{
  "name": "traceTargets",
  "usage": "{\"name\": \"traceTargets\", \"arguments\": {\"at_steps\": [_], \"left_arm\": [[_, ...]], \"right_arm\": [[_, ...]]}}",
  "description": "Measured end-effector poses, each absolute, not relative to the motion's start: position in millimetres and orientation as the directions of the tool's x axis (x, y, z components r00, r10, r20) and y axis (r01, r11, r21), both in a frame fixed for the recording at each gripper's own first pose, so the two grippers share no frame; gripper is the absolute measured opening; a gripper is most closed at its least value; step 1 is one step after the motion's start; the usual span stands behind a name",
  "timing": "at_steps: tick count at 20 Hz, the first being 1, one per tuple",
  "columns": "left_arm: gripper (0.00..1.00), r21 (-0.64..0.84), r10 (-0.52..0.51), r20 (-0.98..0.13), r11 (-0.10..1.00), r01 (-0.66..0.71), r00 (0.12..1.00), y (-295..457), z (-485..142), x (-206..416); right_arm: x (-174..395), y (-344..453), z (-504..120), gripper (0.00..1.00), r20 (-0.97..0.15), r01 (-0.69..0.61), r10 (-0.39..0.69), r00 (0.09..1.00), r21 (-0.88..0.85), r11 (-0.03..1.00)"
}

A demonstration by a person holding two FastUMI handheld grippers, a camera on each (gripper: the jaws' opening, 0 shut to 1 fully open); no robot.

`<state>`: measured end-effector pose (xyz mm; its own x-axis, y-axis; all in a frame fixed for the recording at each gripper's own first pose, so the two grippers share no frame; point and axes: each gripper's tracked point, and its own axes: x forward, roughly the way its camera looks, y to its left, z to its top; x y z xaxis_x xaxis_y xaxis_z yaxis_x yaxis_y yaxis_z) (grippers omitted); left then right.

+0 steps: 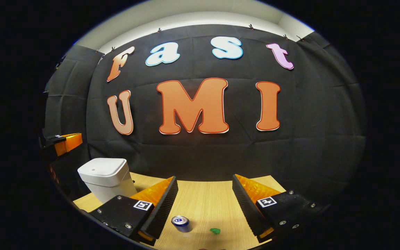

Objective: Press the lid of the desktop garbage bin to open it, pick up the crumpled paper on the desktop and throw it into the bin, then pick up the pop can on the desktop and drop it into the bin, and finally close the garbage bin lid.

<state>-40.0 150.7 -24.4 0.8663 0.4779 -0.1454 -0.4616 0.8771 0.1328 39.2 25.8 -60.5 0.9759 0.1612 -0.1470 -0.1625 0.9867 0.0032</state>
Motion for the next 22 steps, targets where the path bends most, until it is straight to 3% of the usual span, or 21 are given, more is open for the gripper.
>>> {"name": "traceTargets", "arguments": {"at_steps": [7,14,22], "left_arm": [[0.0,0.038,0.515,-0.337,0.844,-0.535,0.789,225,-109,-38],[0.0,-0.038,0.465,-0.509,0.828,-0.559,0.724,233,-180,-42],[0.0,0.055,0.489,-0.539,0.833,-0.551,0.686,234,-180,-38]], "right_arm": [[43,27,-64,0.94,-0.149,-0.159,0.156,0.977,-0.011,0.987],[42,25,-67,0.94,-0.156,-0.154,0.148,0.977,-0.028,0.988],[40,30,-77,0.94,-0.182,-0.174,0.167,0.969,-0.026,0.984]]}}
